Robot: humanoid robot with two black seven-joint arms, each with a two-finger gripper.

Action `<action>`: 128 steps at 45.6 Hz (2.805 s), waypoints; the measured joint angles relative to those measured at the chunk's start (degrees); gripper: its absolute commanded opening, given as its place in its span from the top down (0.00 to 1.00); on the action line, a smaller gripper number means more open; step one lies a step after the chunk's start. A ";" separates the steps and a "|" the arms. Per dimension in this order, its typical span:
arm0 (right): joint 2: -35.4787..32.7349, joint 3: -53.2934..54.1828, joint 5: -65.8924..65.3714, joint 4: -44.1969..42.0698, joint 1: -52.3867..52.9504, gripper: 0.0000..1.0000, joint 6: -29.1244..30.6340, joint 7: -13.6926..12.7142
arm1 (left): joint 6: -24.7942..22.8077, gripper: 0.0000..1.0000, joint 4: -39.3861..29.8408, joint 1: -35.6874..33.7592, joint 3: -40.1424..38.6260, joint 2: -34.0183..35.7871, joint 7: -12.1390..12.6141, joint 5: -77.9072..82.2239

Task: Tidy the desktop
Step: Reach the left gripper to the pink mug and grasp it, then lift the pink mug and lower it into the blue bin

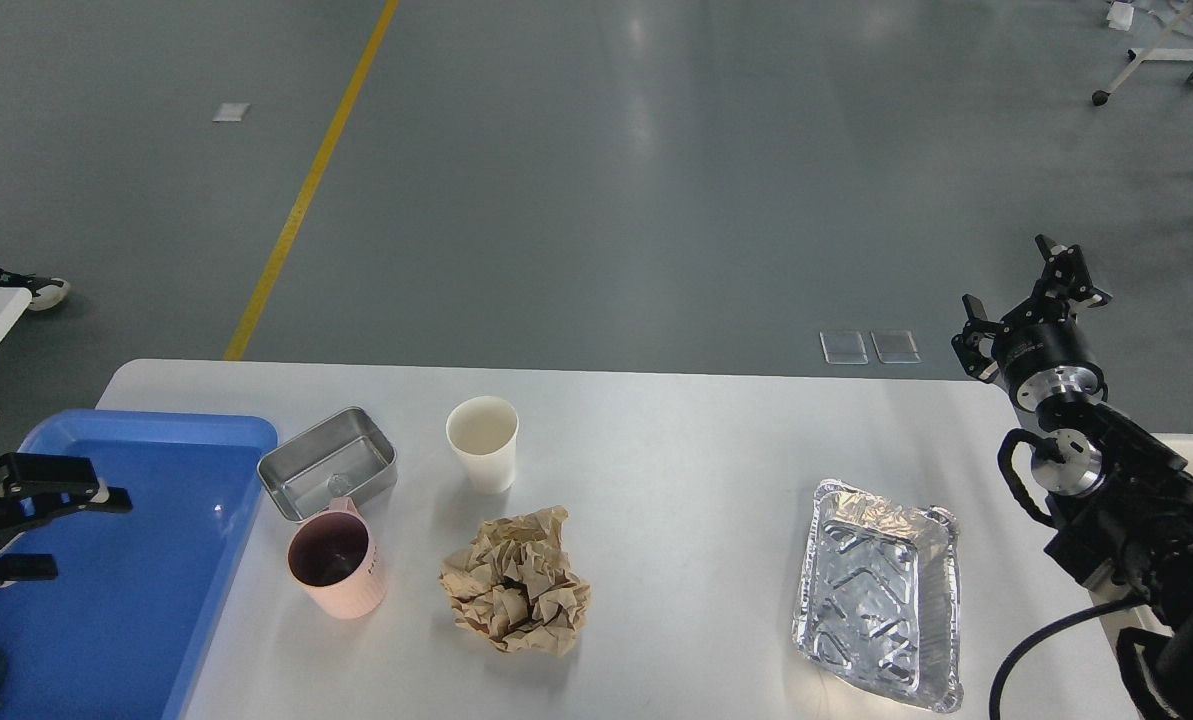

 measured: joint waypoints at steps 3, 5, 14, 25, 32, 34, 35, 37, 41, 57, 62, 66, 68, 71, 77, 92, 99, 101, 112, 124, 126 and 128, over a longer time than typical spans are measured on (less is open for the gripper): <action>-0.19 0.00 -0.04 -0.01 -0.04 0.00 0.00 0.00 | 0.06 0.02 1.04 -0.83 0.00 -3.06 0.39 1.29; -0.28 0.00 -0.04 -0.04 -0.07 0.00 0.00 0.00 | 0.08 0.02 1.98 -1.45 0.00 -5.33 0.65 2.21; -0.70 0.00 -0.04 -0.08 -0.18 0.00 0.02 0.00 | 0.16 0.03 7.29 -3.07 0.36 -15.33 1.48 6.41; -1.20 -0.03 -0.05 -0.09 -0.22 0.00 0.03 0.00 | 0.16 0.06 9.45 -3.16 0.79 -21.94 3.88 8.98; -1.42 -0.06 -0.05 -0.16 -0.22 0.00 0.03 0.00 | 0.17 0.10 9.73 -2.89 1.13 -23.20 5.95 9.20; -1.49 -0.05 -0.05 -0.17 -0.22 0.00 0.03 0.00 | 0.17 0.12 9.86 -2.80 1.20 -23.29 6.09 9.54; -1.51 -0.04 -0.05 -0.17 -0.22 0.00 0.03 0.00 | 0.17 0.14 9.94 -2.74 1.22 -23.33 6.13 9.84; -1.55 -0.03 -0.05 -0.17 -0.25 0.00 0.03 0.00 | 0.17 0.18 10.06 -2.67 1.25 -23.40 6.17 10.39; -1.58 -0.03 -0.04 -0.17 -0.34 0.00 0.03 0.00 | 0.17 0.24 10.21 -2.63 1.28 -23.54 6.21 11.31; -1.89 -0.06 -0.04 -0.21 -0.75 0.00 0.03 0.00 | 0.00 0.40 13.61 -3.08 1.27 -27.34 7.01 14.71; -2.53 -0.06 -0.05 -0.23 -0.83 0.00 0.03 0.00 | -0.05 0.54 14.48 -3.15 1.24 -28.91 7.01 15.23; -2.67 -0.06 -0.05 -0.20 -1.00 0.00 0.08 0.00 | -0.32 0.81 14.91 -3.20 1.20 -30.15 7.03 16.27; -2.71 -0.05 -0.05 -0.19 -1.11 0.00 0.10 0.00 | -0.54 0.84 15.03 -3.30 1.20 -30.63 7.07 17.10; -2.74 -0.05 -0.04 -0.19 -1.16 0.00 0.11 0.00 | -0.36 0.99 15.13 -3.50 1.19 -31.49 7.14 18.02; -3.06 -0.04 -0.04 -0.20 -1.24 0.00 0.13 0.00 | -0.79 1.00 15.26 -3.97 1.19 -32.95 7.92 18.51; -3.45 -0.03 -0.04 -0.11 -1.21 0.00 0.13 0.00 | -2.79 1.00 14.85 -5.09 1.19 -32.48 11.68 18.43; -3.59 -0.03 -0.05 -0.16 -1.19 0.00 0.13 0.00 | -4.19 1.00 14.34 -5.35 1.19 -31.52 12.14 18.43; -3.70 -0.03 -0.05 -0.16 -1.19 0.00 0.13 0.00 | -4.98 1.00 14.10 -5.41 1.18 -30.62 12.17 18.43; -4.60 0.00 -0.04 0.16 -1.13 0.00 0.32 0.00 | -9.42 1.00 10.06 -5.43 -1.05 -19.62 2.94 18.83; -5.18 0.00 -0.05 0.19 -1.05 0.00 0.43 -0.09 | -11.14 1.00 6.82 -5.08 -8.39 -4.94 -10.06 18.57; -5.40 0.00 -0.05 0.21 -1.00 0.00 0.43 -0.10 | -11.66 1.00 6.75 -4.93 -10.38 -2.19 -11.93 18.41; -5.54 0.00 -0.05 0.23 -0.87 0.00 0.43 -0.14 | -11.90 1.00 6.67 -4.83 -11.83 0.17 -13.55 18.21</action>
